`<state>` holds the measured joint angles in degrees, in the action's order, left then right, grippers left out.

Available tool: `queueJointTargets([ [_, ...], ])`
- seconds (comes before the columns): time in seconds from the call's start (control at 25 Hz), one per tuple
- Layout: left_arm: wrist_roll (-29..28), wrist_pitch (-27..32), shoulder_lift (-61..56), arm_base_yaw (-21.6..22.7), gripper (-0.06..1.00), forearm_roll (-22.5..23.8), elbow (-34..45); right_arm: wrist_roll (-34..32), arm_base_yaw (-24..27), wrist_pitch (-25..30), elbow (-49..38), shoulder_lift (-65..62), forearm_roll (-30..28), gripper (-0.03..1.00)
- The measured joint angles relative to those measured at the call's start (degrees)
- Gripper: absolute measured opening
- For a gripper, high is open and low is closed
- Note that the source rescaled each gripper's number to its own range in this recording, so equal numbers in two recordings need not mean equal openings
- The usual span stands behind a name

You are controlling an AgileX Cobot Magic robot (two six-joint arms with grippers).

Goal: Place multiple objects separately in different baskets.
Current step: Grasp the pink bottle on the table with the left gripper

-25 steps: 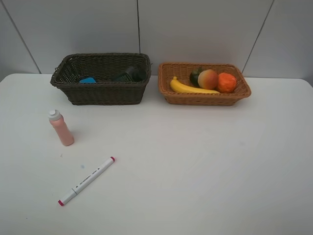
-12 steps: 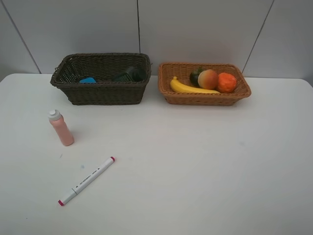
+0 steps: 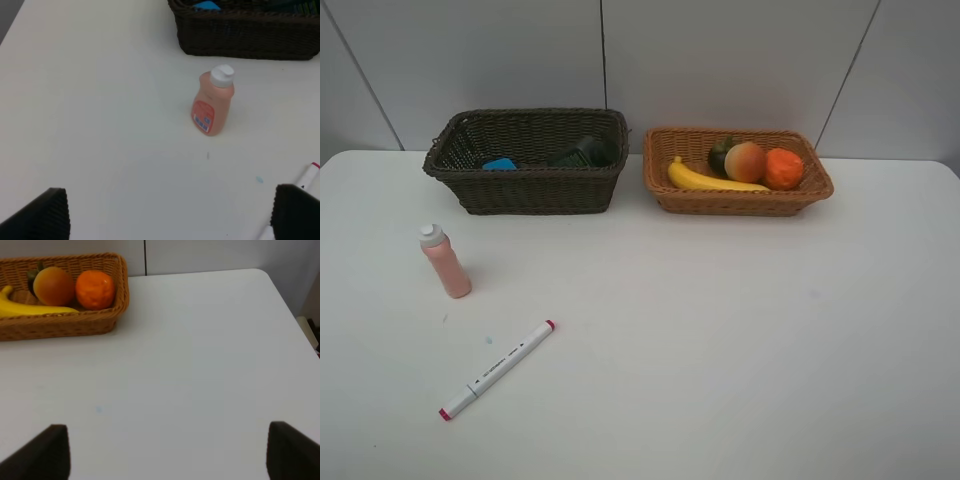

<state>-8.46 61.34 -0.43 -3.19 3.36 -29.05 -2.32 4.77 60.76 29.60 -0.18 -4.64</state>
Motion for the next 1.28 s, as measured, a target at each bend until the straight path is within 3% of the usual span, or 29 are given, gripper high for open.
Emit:
queueJointTargets([
  [0.8,0.0,-0.5,1.9,0.0,1.00,-0.2,-1.4,0.0,0.0,0.0,0.0,0.0,0.0,1.00],
  [0.96,1.1,-1.7,13.0,0.0,1.00,-1.1,-8.6,0.0,0.0,0.0,0.0,0.0,0.0,1.00],
  [1.16,8.5,-2.2,34.2,0.0,1.00,-3.0,-21.0,0.0,0.0,0.0,0.0,0.0,0.0,1.00],
  [1.28,9.4,-2.5,45.7,0.0,1.00,-3.4,-26.9,0.0,0.0,0.0,0.0,0.0,0.0,1.00],
])
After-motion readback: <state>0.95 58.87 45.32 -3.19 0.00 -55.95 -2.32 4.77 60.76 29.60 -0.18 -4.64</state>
